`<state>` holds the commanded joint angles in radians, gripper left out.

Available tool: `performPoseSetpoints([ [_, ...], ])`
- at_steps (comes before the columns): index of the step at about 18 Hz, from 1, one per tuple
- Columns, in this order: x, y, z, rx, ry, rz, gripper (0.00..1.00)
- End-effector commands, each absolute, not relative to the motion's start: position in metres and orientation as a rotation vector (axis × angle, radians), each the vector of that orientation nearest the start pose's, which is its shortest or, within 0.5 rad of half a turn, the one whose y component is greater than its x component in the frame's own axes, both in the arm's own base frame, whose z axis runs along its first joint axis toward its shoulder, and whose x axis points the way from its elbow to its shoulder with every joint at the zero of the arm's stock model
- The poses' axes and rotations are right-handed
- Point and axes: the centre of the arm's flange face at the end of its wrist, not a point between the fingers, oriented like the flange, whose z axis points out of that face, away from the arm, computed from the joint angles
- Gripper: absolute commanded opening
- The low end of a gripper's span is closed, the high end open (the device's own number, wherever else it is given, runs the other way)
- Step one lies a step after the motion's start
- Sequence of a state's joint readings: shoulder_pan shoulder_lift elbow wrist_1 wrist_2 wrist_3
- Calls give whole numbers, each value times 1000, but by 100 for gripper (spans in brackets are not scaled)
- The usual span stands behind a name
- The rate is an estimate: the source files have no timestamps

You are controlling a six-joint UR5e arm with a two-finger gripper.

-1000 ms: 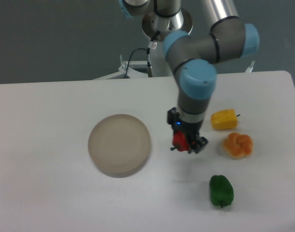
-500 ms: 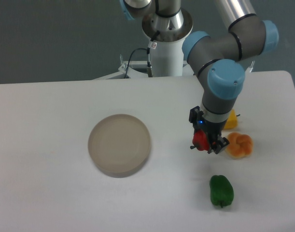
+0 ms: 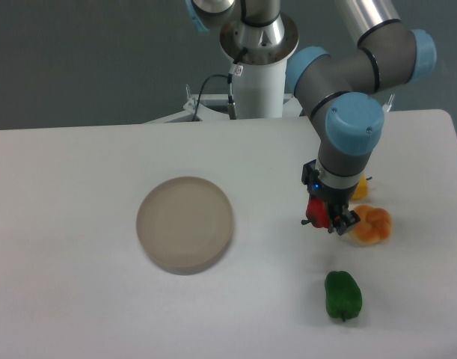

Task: Pick up the red pepper from the plate
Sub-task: 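Carry the held red pepper beside the orange and yellow peppers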

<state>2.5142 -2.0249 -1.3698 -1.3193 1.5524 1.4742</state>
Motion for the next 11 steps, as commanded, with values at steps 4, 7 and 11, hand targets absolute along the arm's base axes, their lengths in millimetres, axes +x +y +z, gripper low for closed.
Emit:
performPoseSetpoints([
  [4,-458,494,341,-2994,913,-29,22],
  [7,-458,493,339,-2991,920,-34,22],
  [11,-458,491,342,-2993,918,-31,22],
])
